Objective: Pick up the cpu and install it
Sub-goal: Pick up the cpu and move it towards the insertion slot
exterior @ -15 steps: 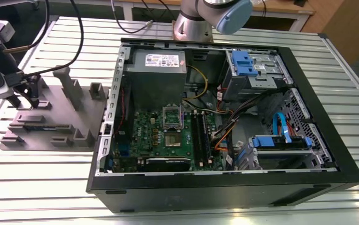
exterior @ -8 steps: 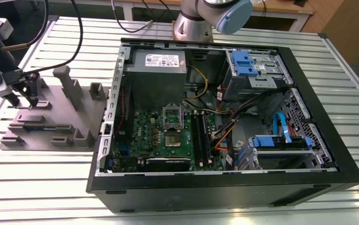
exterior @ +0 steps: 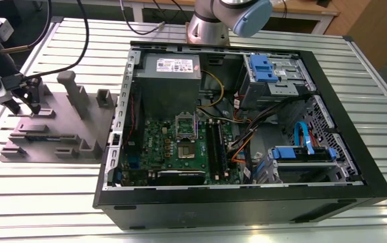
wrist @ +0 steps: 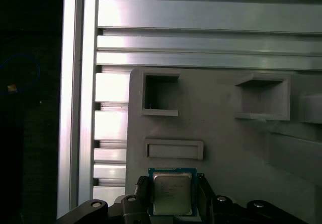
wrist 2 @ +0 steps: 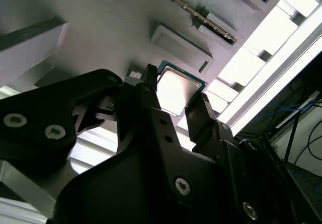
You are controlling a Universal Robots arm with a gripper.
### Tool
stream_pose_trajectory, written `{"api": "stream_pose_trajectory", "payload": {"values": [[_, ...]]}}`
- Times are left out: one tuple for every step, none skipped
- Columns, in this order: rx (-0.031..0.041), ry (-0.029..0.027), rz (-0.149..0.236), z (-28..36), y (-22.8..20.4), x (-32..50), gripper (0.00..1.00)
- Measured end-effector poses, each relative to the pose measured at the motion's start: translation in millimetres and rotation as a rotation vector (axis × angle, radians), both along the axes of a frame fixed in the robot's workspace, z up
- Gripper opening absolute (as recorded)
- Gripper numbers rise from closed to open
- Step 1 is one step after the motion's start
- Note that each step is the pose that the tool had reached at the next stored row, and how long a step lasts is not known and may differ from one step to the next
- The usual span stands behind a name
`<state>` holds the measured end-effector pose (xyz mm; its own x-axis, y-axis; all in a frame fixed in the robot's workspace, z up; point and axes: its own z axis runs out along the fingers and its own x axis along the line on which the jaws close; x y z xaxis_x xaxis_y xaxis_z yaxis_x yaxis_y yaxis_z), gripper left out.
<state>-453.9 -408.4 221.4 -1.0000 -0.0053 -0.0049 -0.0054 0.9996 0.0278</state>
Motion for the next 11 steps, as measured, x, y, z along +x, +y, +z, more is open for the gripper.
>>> {"api": "stream_pose_trajectory", "payload": {"values": [[0.0000,0.0000,0.000,0.3,0.0,0.0,0.47],[0.0001,-0.0002,0.000,0.6,0.0,0.0,0.47],[0.0001,-0.0001,0.000,0.9,0.0,0.0,0.47],[0.0000,0.0000,0.000,1.3,0.0,0.0,0.47],[0.0001,0.0000,0.000,1.7,0.0,0.0,0.47],[0.0000,0.0000,0.000,2.0,0.0,0.0,0.47],[0.0000,0.0000,0.000,2.5,0.0,0.0,0.47],[0.0001,-0.0001,0.000,2.8,0.0,0.0,0.47],[0.0001,-0.0002,0.000,3.0,0.0,0.0,0.47],[0.0001,-0.0001,0.000,3.3,0.0,0.0,0.47],[0.0001,-0.0002,0.000,3.5,0.0,0.0,0.47]]}}
